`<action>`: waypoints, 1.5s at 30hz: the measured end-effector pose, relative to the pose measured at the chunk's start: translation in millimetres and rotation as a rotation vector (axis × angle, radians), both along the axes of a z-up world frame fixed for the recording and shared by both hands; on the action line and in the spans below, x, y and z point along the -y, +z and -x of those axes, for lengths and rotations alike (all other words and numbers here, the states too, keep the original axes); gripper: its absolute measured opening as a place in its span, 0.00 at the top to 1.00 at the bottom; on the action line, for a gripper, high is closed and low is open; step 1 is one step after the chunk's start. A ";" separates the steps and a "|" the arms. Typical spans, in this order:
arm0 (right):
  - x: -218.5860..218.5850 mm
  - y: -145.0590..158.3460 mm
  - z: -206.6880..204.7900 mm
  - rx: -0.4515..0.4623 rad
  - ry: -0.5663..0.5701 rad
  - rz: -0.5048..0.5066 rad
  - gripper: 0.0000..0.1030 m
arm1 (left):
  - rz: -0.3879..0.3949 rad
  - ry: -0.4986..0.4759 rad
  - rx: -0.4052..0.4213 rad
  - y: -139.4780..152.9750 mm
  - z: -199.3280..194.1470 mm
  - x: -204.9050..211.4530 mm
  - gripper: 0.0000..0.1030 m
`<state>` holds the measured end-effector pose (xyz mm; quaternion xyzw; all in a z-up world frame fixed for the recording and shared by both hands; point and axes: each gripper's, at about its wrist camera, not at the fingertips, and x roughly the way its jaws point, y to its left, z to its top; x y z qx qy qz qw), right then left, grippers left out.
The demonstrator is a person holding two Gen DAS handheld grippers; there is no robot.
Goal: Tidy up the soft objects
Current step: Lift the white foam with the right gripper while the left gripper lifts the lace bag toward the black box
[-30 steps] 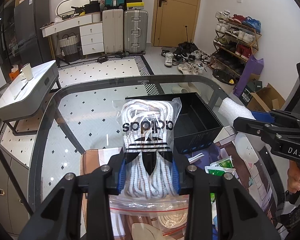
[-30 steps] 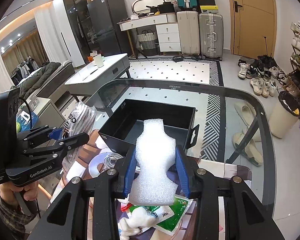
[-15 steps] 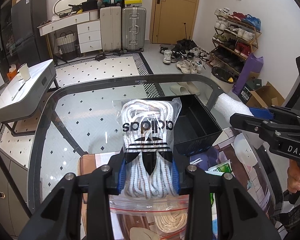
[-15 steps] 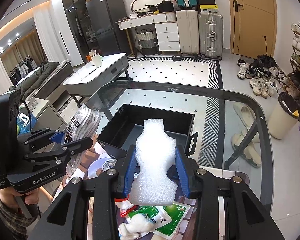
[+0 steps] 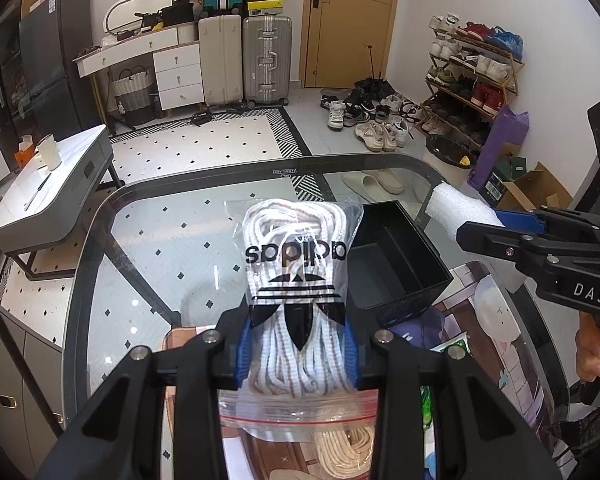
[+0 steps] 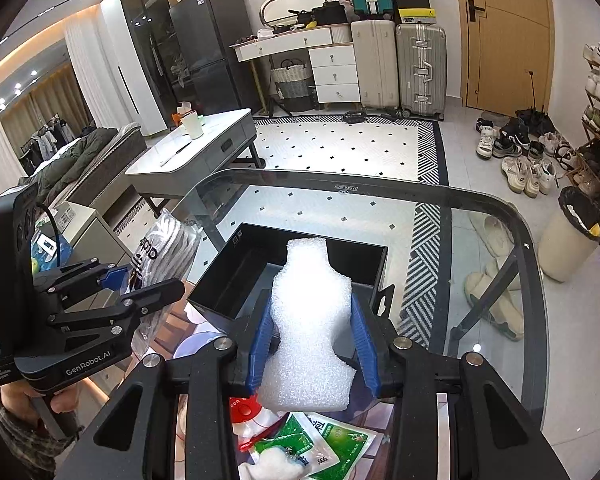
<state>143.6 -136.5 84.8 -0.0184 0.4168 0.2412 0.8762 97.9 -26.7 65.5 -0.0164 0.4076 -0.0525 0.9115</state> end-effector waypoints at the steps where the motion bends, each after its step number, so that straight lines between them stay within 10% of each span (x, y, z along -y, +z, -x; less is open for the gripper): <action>1: 0.0 0.2 -0.9 -0.001 0.001 0.001 0.63 | -0.001 0.001 0.000 0.1 -1.1 -0.2 0.67; 45: -26.4 -10.8 -51.5 -0.061 0.018 -0.015 0.63 | -0.017 -0.024 -0.063 -14.3 -63.9 0.5 0.67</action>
